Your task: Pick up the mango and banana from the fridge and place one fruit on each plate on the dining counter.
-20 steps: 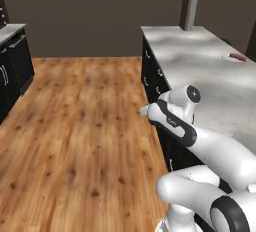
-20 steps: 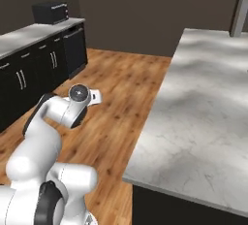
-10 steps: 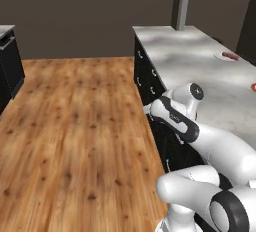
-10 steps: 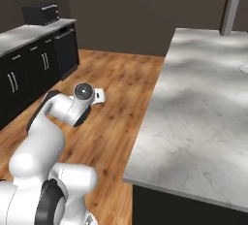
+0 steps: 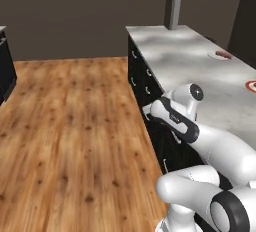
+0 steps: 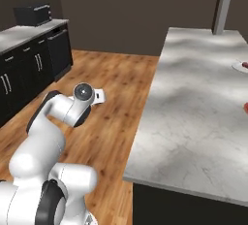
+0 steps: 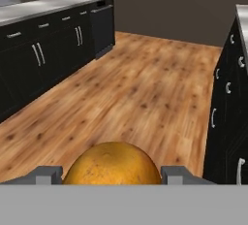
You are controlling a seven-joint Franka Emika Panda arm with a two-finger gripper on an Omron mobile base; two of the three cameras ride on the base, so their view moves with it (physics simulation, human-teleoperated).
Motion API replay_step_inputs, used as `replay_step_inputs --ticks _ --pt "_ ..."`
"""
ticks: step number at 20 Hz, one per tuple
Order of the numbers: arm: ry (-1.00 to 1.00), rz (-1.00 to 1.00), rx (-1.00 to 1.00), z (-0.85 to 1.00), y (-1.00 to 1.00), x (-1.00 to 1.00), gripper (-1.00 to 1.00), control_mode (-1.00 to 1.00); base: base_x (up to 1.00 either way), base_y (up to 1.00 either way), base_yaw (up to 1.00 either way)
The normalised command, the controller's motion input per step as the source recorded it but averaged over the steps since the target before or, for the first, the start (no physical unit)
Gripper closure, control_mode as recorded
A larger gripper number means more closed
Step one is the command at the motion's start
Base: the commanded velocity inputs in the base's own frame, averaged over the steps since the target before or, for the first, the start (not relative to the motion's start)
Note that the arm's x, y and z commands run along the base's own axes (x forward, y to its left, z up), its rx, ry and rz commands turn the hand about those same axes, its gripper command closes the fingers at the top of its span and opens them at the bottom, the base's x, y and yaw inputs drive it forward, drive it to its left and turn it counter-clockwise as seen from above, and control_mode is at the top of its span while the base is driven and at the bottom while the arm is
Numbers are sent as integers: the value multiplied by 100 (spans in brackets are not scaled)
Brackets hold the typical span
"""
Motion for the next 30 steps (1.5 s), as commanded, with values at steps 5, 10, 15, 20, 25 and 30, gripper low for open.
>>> replay_step_inputs --ticks 5,10,15,20,25,30 --pt "0 0 0 0 0 0 100 100 -81 -20 -23" --pt "0 0 0 0 0 0 100 100 -92 -18 -13" --pt "0 0 0 0 0 0 100 100 -91 -22 -13" --pt "0 0 0 0 0 0 100 100 -94 -17 -8" --pt "0 0 0 0 0 0 100 100 -73 -18 -11" --pt "0 0 0 0 0 0 100 100 25 -67 -1"
